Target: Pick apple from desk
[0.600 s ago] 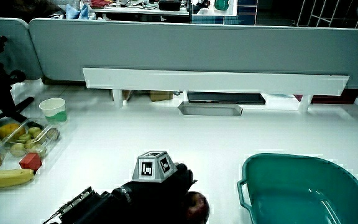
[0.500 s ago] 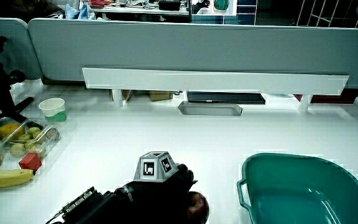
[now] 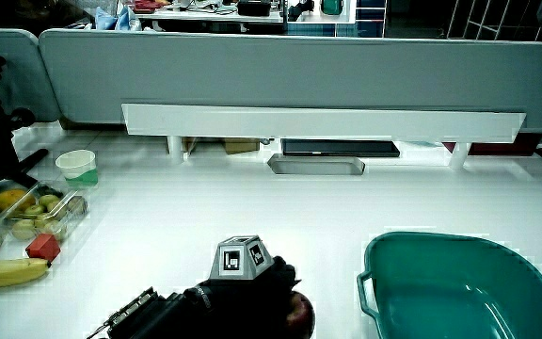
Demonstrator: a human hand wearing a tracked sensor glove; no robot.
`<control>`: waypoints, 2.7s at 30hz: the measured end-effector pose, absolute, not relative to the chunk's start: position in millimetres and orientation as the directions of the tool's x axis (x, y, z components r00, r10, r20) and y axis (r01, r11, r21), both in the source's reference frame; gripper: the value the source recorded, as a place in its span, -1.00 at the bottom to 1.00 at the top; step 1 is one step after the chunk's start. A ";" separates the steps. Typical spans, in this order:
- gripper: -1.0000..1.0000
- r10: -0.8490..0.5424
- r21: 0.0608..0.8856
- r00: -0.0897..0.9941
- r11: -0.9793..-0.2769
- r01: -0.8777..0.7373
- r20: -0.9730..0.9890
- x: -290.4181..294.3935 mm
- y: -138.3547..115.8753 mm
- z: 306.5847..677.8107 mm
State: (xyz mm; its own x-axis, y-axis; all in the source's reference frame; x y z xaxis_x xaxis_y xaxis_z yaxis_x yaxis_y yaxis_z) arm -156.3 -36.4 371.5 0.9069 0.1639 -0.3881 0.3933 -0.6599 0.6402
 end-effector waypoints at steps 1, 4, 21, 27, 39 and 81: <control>0.00 0.147 0.647 0.908 -0.658 0.385 -0.391 -156.5 -36.8 374.2; 0.00 0.142 0.651 0.910 -0.656 0.382 -0.390 -154.9 -37.9 378.0; 0.00 0.129 0.658 0.903 -0.643 0.391 -0.411 -151.5 -37.4 390.6; 0.17 0.135 0.633 0.897 -0.664 0.398 -0.421 -152.0 -38.5 389.9; 0.51 0.127 0.601 0.902 -0.706 0.374 -0.413 -154.4 -38.5 391.1; 1.00 0.197 0.402 0.819 -0.794 0.456 -0.539 -137.3 -48.5 334.2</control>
